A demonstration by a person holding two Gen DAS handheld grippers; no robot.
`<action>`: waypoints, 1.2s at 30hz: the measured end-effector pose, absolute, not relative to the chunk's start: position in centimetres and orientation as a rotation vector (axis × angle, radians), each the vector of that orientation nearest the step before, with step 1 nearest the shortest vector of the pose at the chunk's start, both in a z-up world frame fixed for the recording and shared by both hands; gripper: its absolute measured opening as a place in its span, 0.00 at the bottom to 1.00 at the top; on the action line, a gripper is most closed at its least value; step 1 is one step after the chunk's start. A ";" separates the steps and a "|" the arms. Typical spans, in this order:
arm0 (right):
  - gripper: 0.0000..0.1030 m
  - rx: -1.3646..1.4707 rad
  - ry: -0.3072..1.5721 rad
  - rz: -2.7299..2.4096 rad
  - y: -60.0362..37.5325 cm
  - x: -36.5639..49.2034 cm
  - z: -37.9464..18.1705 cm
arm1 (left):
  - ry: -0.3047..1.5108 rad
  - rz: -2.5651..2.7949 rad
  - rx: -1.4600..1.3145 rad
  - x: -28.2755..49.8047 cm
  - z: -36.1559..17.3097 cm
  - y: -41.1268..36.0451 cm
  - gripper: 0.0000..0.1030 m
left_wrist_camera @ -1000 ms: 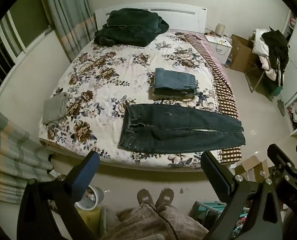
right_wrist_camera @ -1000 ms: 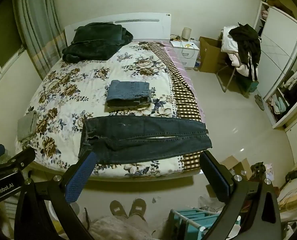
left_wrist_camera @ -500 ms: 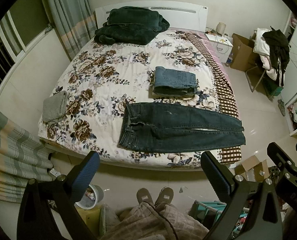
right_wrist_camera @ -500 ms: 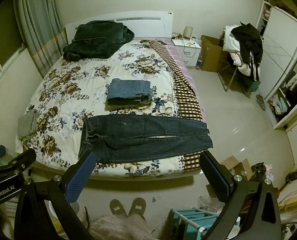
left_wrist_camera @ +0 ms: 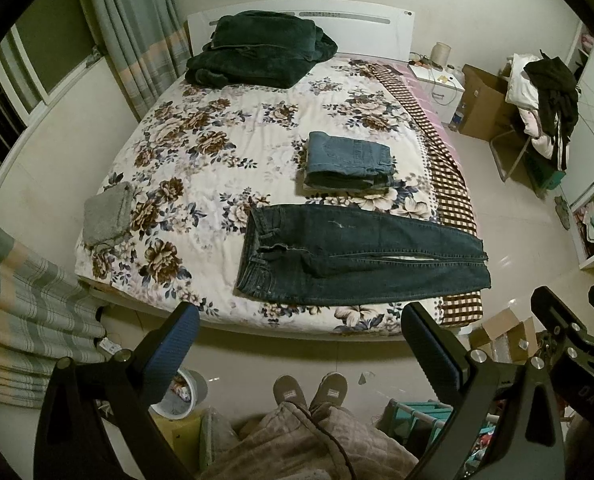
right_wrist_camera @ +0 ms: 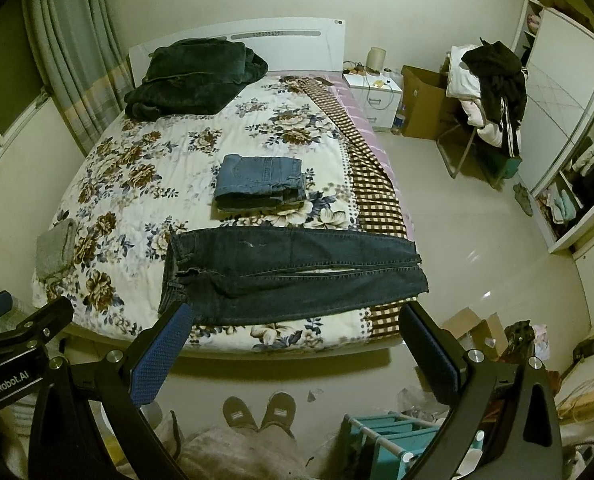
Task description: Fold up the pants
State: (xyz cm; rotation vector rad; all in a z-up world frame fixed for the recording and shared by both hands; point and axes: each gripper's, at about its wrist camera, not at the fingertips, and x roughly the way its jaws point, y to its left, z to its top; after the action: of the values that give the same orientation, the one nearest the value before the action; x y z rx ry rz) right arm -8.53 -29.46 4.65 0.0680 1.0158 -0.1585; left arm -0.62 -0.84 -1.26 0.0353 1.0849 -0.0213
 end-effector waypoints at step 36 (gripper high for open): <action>1.00 0.078 1.033 -0.153 -28.0 -7.4 3.9 | 1.098 -0.026 0.030 -0.3 -2.8 -0.5 1.00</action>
State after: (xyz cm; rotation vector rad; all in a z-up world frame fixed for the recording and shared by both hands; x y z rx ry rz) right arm -7.43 -27.97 3.93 0.0780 1.0328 -0.1534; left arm -0.26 -0.52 -2.82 0.0295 1.0980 -0.0263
